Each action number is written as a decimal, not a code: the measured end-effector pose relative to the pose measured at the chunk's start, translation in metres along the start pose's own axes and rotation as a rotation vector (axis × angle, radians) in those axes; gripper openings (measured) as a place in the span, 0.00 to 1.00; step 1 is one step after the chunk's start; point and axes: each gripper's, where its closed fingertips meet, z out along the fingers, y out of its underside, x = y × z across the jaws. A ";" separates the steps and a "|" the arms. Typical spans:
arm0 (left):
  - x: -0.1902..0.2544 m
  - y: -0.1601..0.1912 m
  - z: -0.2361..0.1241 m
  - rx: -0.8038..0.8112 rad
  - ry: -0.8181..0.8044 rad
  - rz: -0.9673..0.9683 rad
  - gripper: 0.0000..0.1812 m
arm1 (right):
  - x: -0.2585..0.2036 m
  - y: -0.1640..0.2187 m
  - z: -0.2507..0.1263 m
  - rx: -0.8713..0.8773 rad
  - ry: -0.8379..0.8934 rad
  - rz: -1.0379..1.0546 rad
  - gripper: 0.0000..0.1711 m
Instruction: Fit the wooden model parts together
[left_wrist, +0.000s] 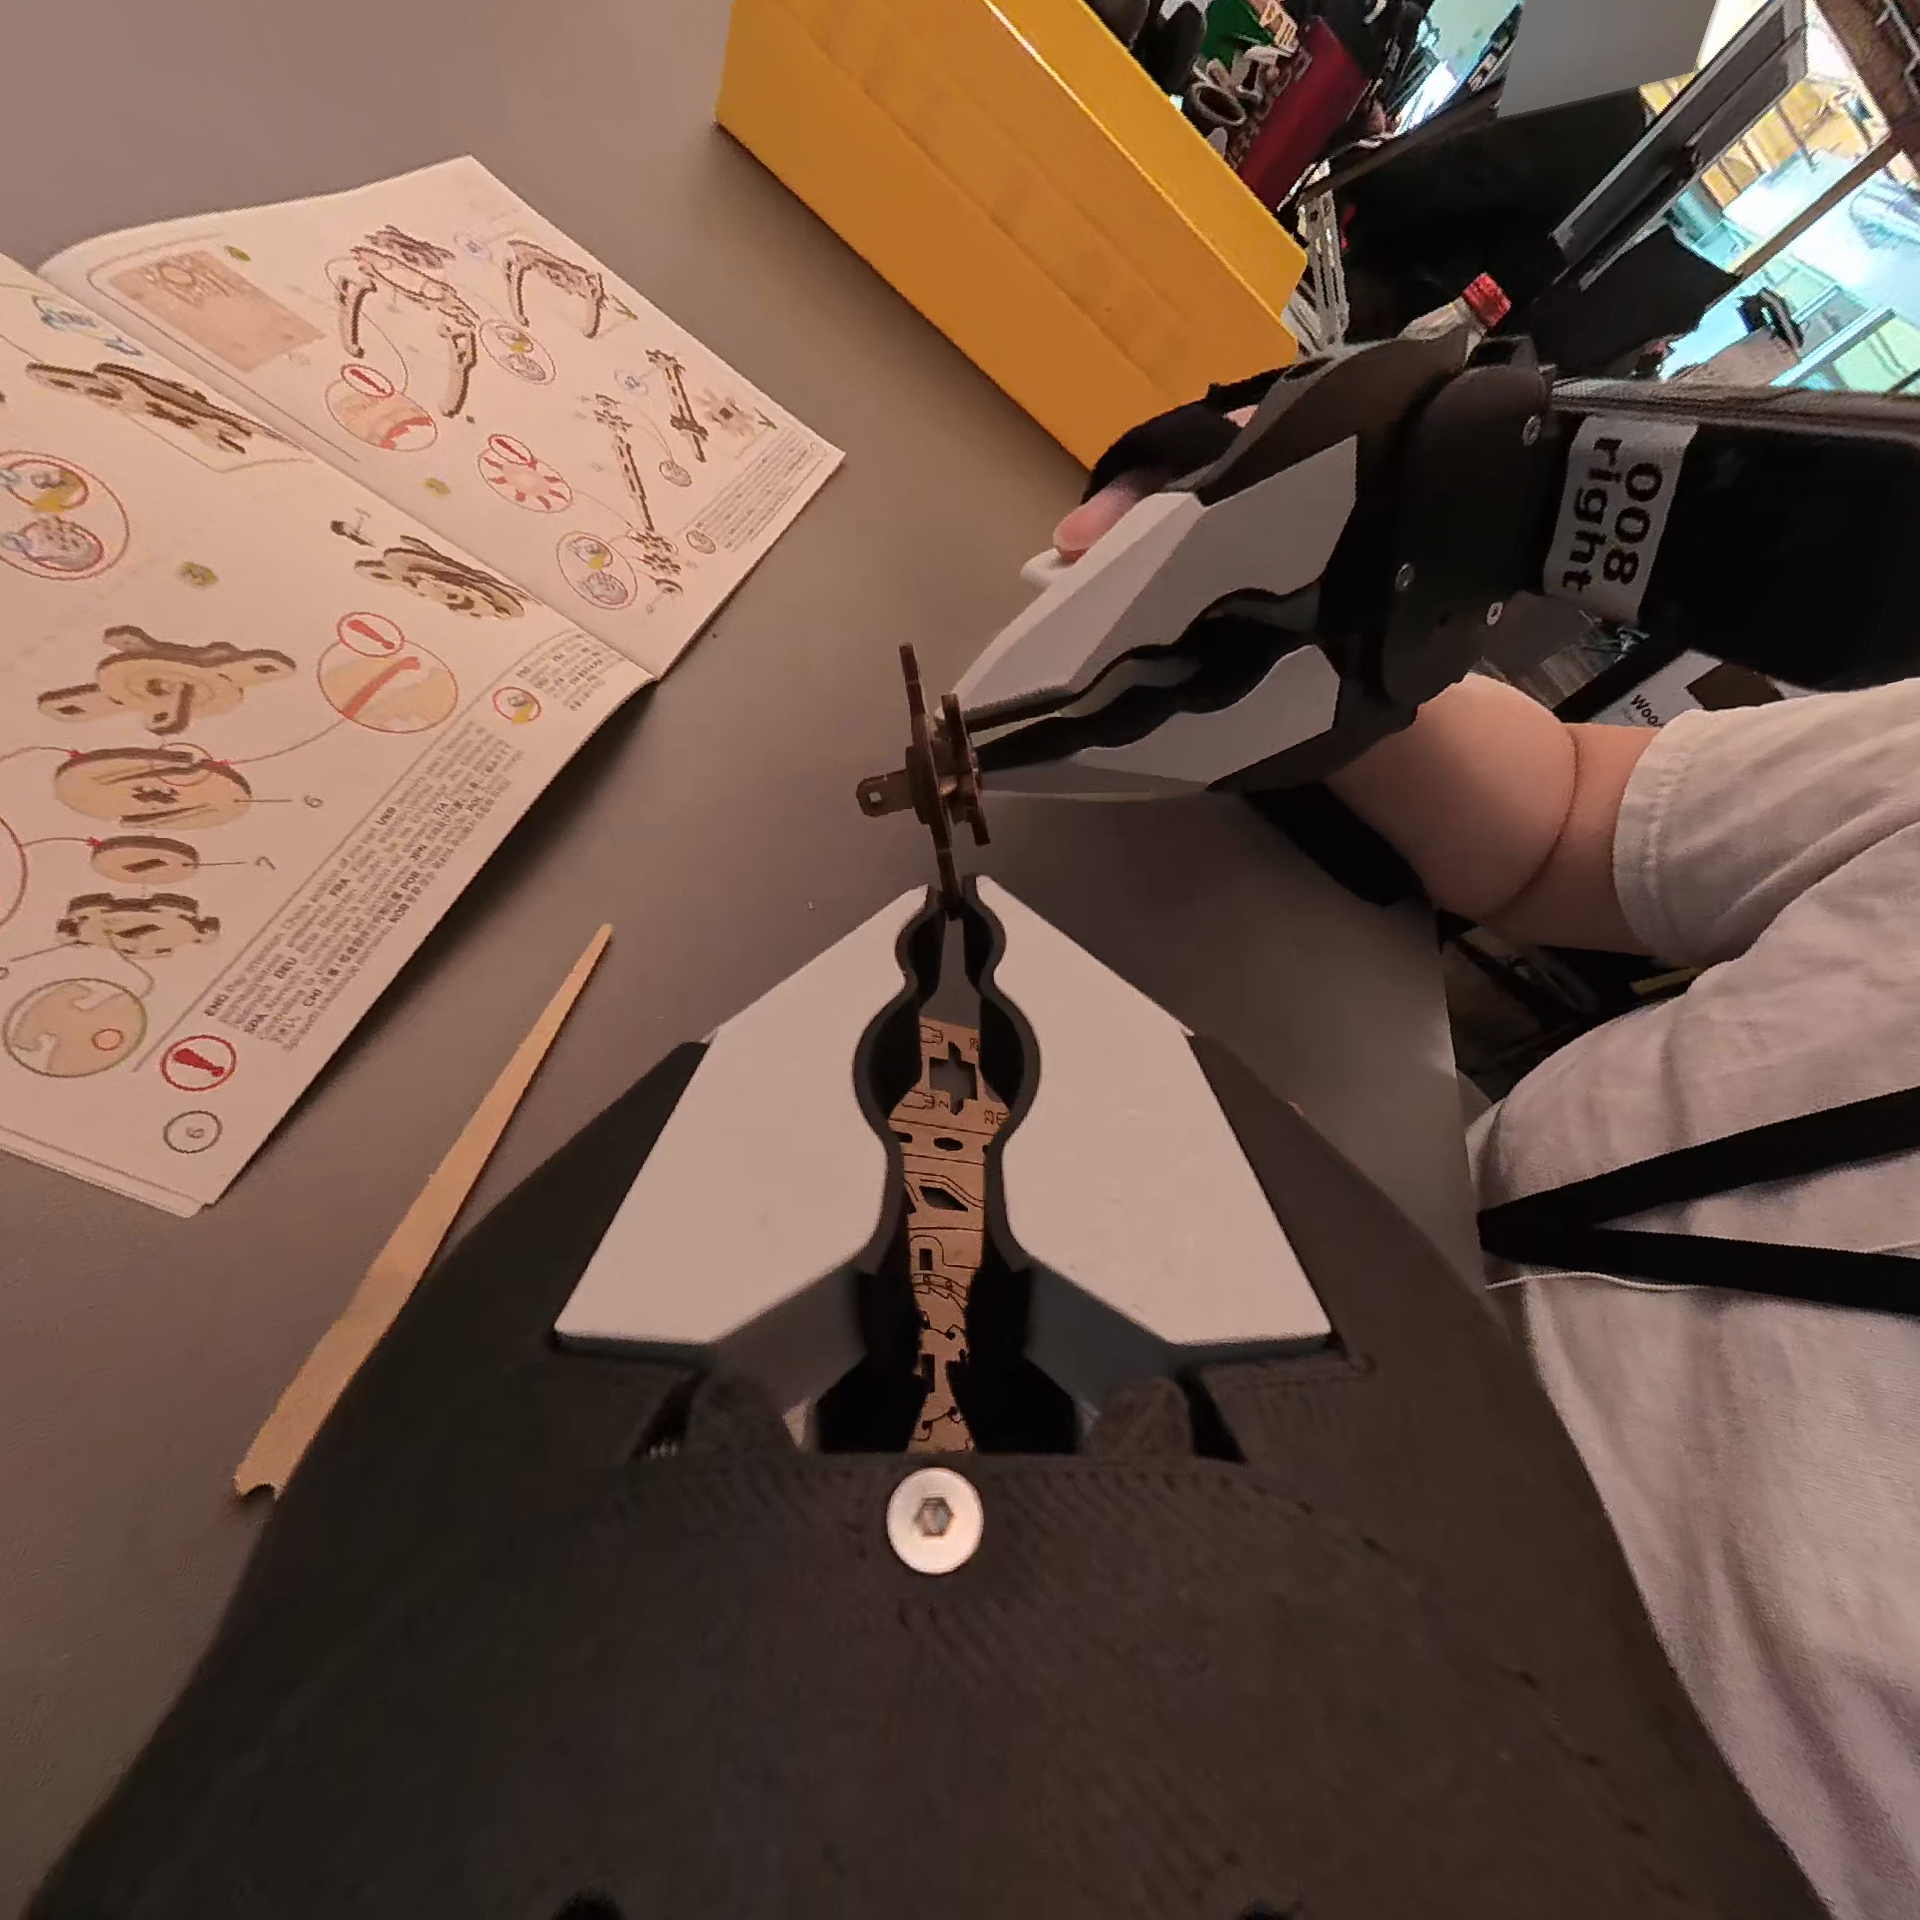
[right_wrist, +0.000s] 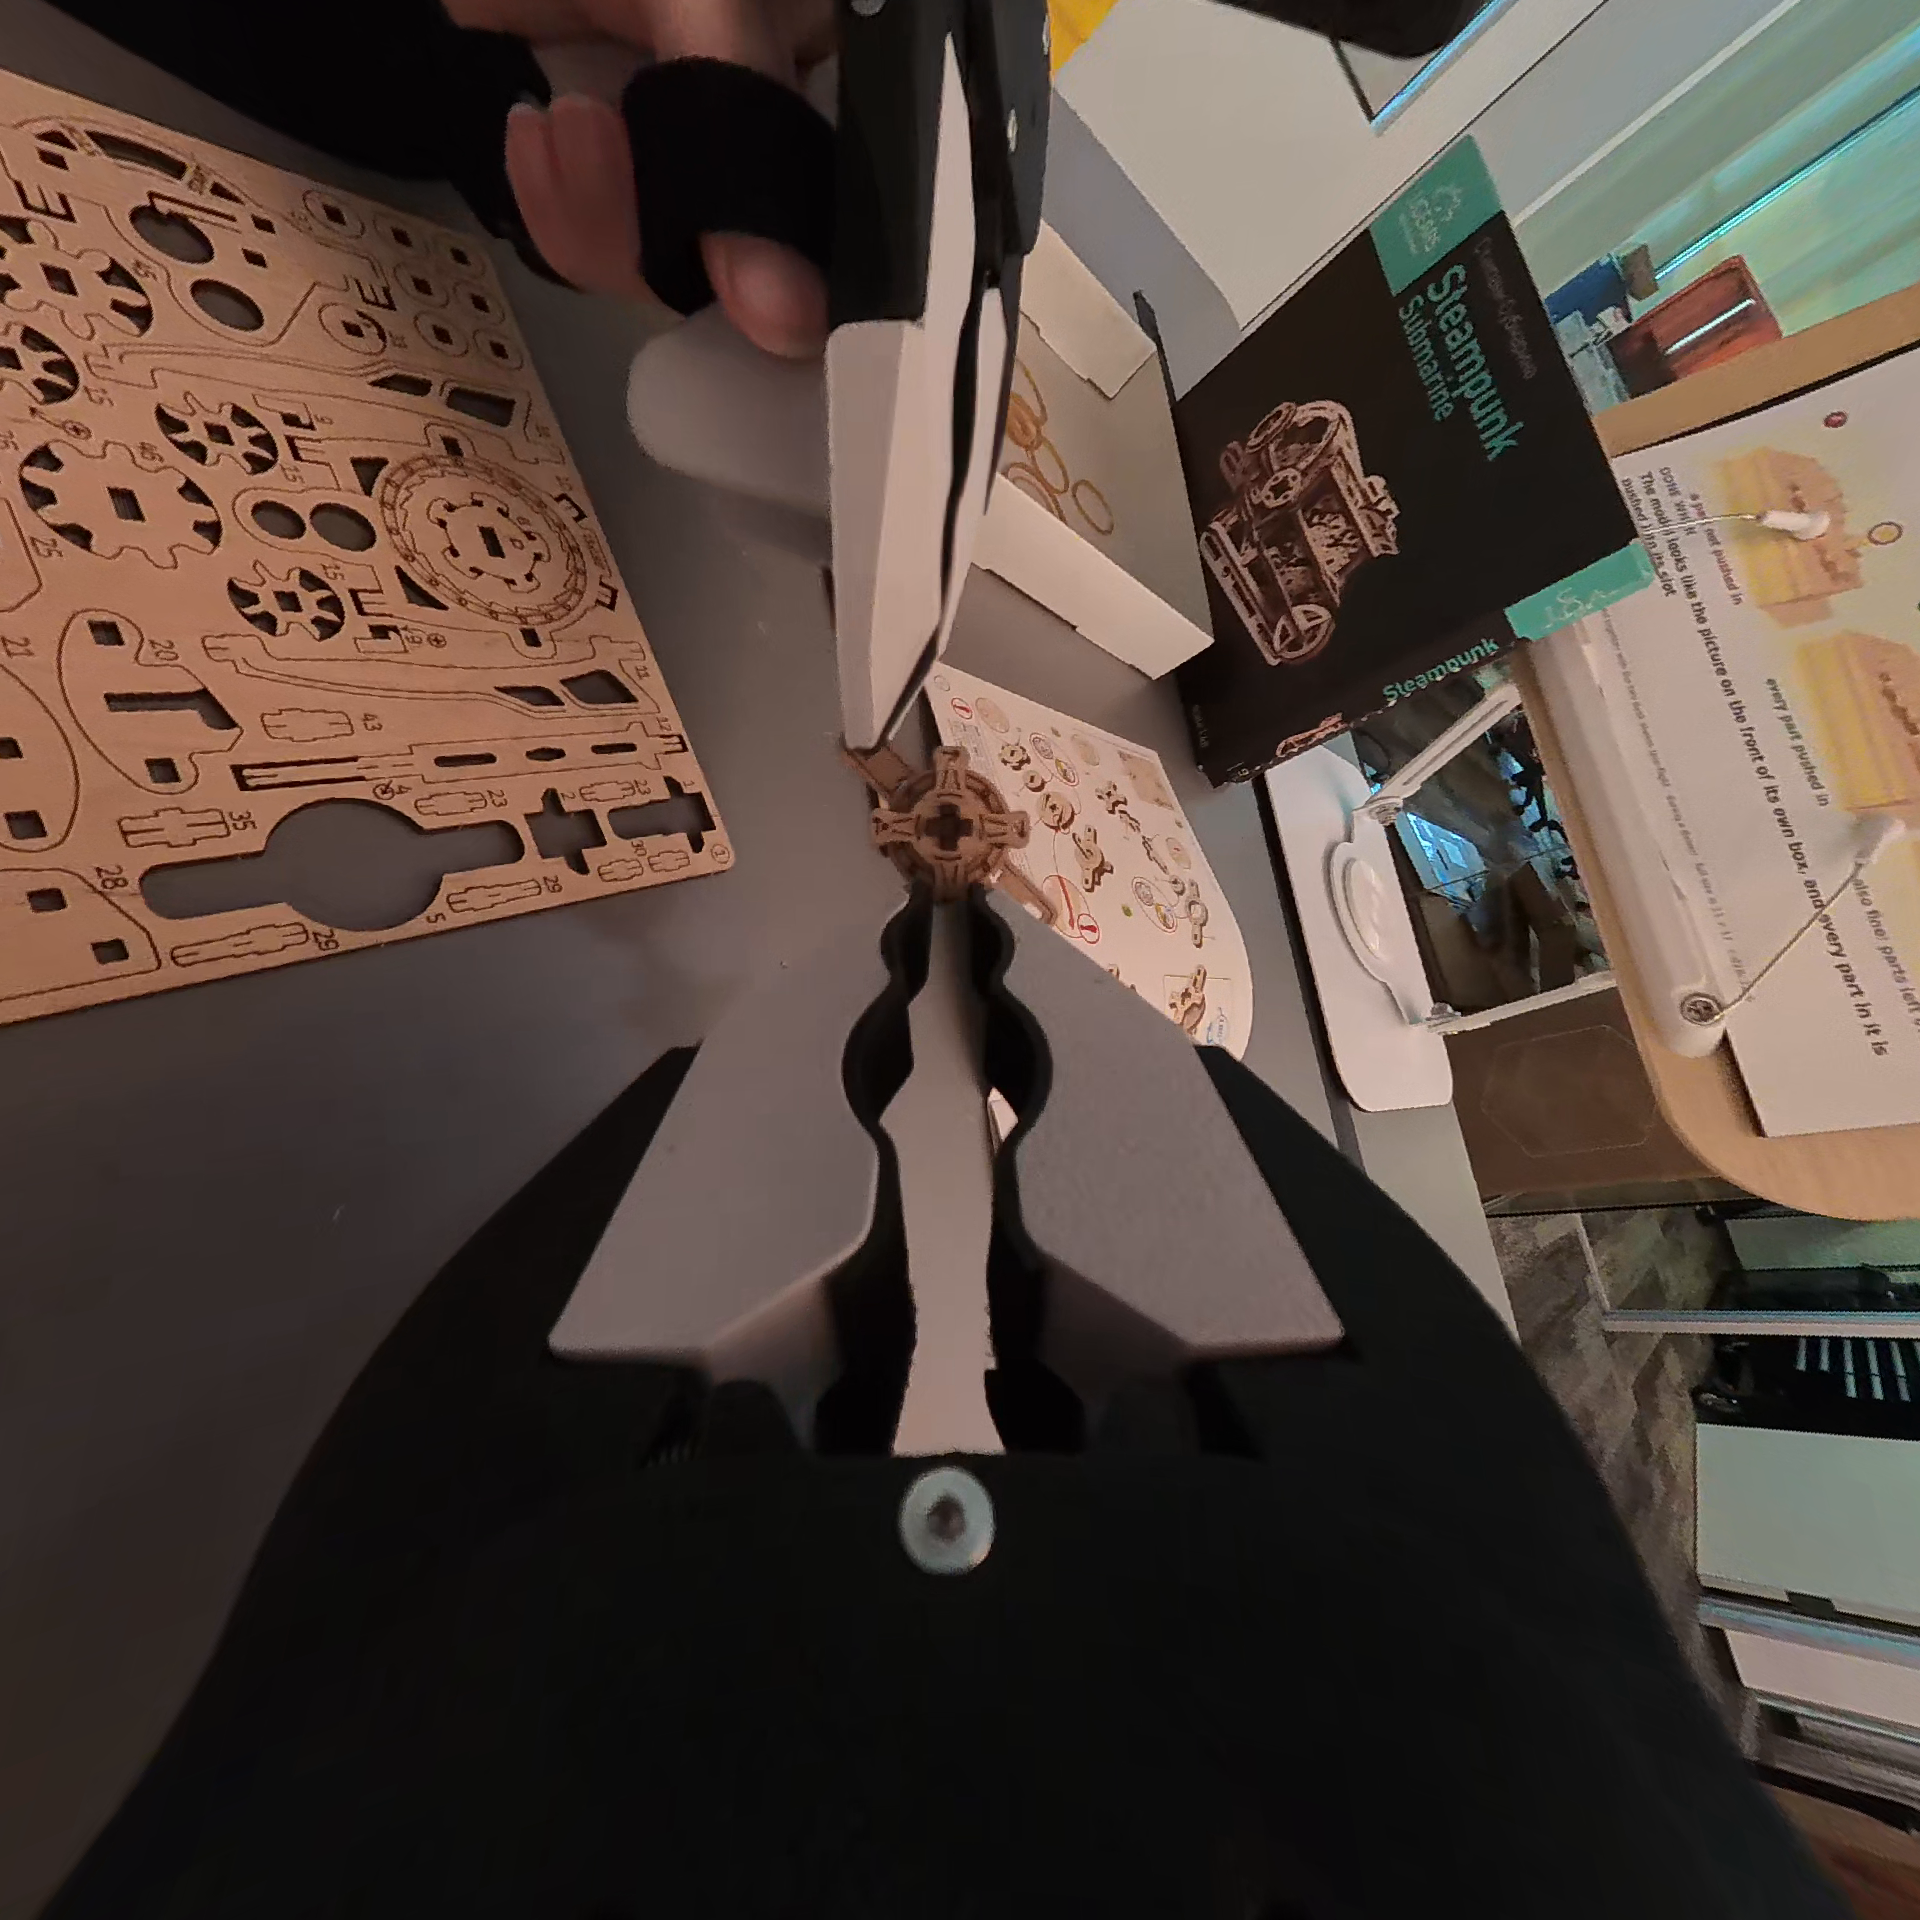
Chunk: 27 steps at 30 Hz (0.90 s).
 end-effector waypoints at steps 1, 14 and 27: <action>0.000 -0.001 -0.001 0.005 -0.002 0.003 0.01 | 0.000 0.000 0.000 -0.003 0.000 -0.004 0.03; -0.004 -0.020 -0.008 0.075 -0.155 0.286 0.17 | 0.009 0.009 0.000 -0.032 -0.003 0.132 0.03; -0.021 -0.021 -0.008 0.002 -0.500 0.739 0.15 | 0.003 0.007 0.002 -0.034 -0.042 0.172 0.03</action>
